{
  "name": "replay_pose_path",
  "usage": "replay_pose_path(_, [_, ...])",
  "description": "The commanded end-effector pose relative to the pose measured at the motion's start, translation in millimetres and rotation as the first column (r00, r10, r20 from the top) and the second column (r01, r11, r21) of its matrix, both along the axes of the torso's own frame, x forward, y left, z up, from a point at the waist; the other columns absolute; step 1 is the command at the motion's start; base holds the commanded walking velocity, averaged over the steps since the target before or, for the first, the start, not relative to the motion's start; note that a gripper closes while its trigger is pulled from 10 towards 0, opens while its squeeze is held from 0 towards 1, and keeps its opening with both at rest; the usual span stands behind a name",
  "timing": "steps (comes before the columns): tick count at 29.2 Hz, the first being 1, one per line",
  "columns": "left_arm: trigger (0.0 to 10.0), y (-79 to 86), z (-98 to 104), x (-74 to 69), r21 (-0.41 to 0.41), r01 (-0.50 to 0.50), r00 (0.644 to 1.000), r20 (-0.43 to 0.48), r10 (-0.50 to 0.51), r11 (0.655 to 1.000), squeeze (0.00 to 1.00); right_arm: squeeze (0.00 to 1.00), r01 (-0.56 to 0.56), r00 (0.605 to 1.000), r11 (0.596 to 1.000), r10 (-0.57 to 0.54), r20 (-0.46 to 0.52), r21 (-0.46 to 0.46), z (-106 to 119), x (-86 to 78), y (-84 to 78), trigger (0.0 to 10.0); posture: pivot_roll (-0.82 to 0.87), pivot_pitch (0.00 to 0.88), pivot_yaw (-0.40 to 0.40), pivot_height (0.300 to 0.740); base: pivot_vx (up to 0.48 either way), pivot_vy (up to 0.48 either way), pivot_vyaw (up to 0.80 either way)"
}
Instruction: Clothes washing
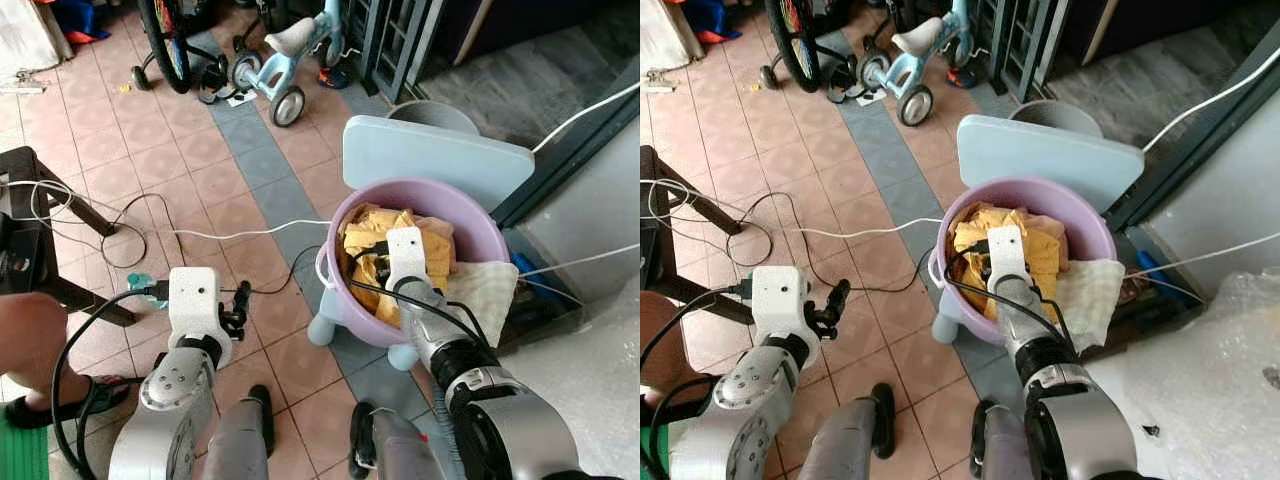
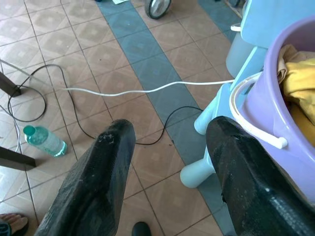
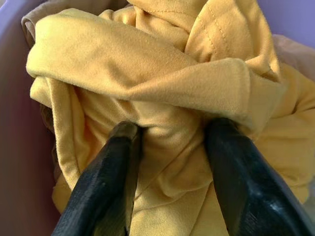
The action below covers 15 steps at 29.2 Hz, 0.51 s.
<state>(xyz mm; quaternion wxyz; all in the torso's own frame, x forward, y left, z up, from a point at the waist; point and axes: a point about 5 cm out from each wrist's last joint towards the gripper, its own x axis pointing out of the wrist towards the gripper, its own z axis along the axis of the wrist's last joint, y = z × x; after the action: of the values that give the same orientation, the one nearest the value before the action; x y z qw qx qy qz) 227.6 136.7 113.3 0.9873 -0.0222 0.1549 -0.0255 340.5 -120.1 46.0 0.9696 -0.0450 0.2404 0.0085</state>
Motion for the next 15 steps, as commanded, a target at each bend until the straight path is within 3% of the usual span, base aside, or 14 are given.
replay_pose_path(1, [10.0, 0.2, -7, -1.4, -0.011, -0.002, 0.999, -0.033, 0.002, 1.000, 0.00, 0.00, 0.017, 0.994, 0.997, -0.010, -0.109, 0.069, -20, -13.4, 2.6, 0.0, 0.15, 0.291, -0.011, 0.740, 0.000, 0.000, 0.00])
replay_pose_path(10, [10.0, 0.5, -7, 6.5, -0.019, -0.007, 1.000, -0.024, 0.007, 1.000, 0.00, 0.00, -0.005, 0.997, 0.986, 0.017, -0.070, 0.169, -9, -6.1, 15.7, 0.0, 0.13, 0.257, -0.008, 0.740, 0.000, 0.000, 0.00])
replay_pose_path(15, [10.0, -1.1, -7, 12.2, -0.015, 0.002, 1.000, -0.011, -0.002, 1.000, 0.00, 0.00, 0.005, 0.998, 0.983, 0.007, -0.067, 0.184, -8, -5.1, 12.5, 0.0, 0.13, 0.240, -0.008, 0.740, 0.000, 0.000, 0.00])
